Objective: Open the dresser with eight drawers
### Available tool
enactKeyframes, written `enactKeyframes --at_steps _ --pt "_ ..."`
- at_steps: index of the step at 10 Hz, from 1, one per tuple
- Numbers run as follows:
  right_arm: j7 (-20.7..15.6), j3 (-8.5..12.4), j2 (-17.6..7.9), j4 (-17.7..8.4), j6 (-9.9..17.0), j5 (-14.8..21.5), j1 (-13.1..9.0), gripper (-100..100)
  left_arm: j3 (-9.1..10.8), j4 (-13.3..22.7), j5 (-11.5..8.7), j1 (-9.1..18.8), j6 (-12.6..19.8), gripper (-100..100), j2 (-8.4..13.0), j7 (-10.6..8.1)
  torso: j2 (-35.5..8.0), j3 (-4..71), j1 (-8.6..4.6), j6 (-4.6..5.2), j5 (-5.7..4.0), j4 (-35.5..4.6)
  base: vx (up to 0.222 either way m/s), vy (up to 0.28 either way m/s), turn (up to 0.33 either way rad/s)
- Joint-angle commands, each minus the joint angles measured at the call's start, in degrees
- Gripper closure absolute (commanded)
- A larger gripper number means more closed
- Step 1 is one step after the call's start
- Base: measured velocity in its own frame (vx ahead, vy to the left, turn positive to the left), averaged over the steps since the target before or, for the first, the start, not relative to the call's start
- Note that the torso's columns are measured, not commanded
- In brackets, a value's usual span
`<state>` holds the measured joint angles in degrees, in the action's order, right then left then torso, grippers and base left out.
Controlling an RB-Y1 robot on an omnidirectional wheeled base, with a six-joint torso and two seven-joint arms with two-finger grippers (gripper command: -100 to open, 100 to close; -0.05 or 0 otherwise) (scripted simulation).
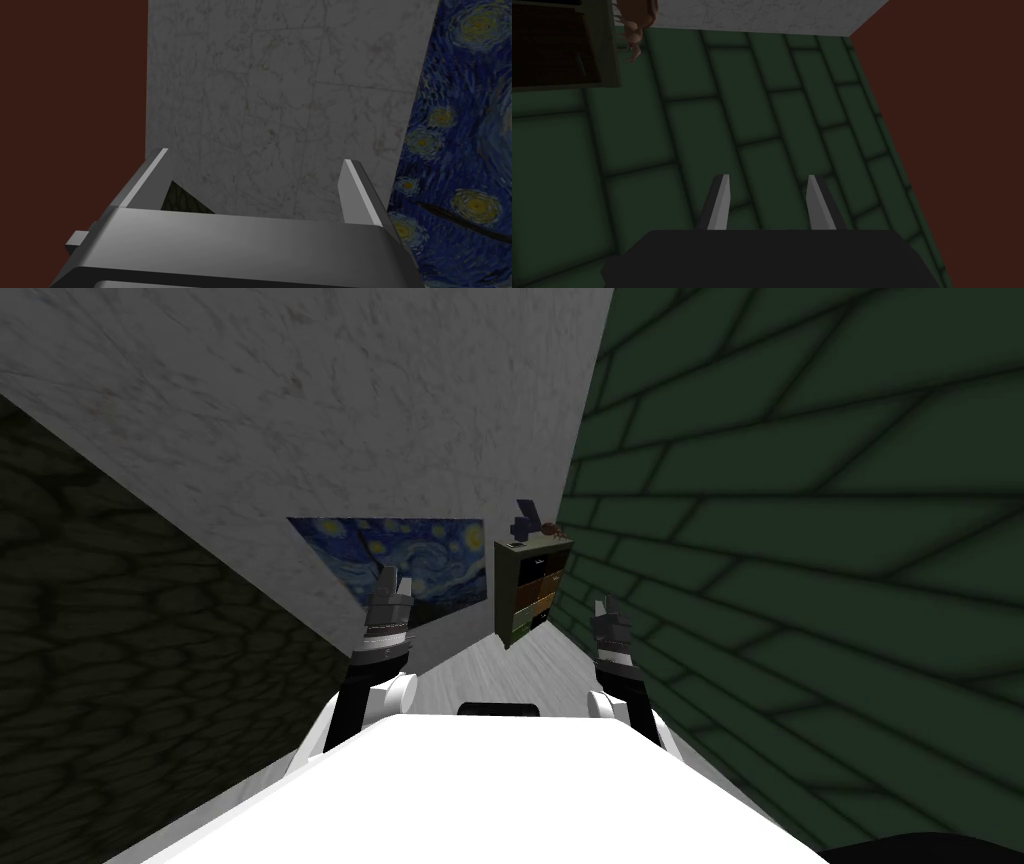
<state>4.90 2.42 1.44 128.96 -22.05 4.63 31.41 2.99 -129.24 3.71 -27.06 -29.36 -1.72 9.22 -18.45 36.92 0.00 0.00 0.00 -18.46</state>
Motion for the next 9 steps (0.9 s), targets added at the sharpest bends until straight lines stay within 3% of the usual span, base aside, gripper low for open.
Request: enactKeyframes --at_steps 1,4,5,8,9 --pt "0.00 0.00 0.00 0.00 0.00 0.00 0.00 0 0.00 0.00 0.00 0.00 0.00 0 0.00 0.00 -4.24 8.44 0.00 0.00 0.00 -4.23 0.000 0.000 0.000" --pt "0.00 0.00 0.00 0.00 0.00 0.00 0.00 0 0.00 0.00 0.00 0.00 0.00 0 0.00 0.00 -16.93 33.81 0.00 0.00 0.00 -16.92 0.000 0.000 0.000" --pt "-1.34 -0.04 -2.01 -0.36 -0.25 0.24 -0.33 -100 0.00 0.00 0.00 0.00 0.00 0 0.00 0.00 -21.16 42.27 0.00 0.00 0.00 -21.14 0.014 -0.004 0.008" --pt "-6.13 -0.21 -6.31 -1.80 -1.23 1.21 -1.62 -100 0.00 0.02 0.00 -0.01 0.00 0 0.00 0.00 -23.72 47.63 -0.01 0.00 0.00 -23.74 0.028 -0.007 0.015" --pt "-6.64 -0.21 -6.31 -1.80 -1.23 1.21 -1.62 -100 0.00 0.02 0.00 -0.01 0.00 0 0.00 0.00 -23.75 47.68 0.01 0.00 0.00 -23.79 0.034 -0.011 0.007"
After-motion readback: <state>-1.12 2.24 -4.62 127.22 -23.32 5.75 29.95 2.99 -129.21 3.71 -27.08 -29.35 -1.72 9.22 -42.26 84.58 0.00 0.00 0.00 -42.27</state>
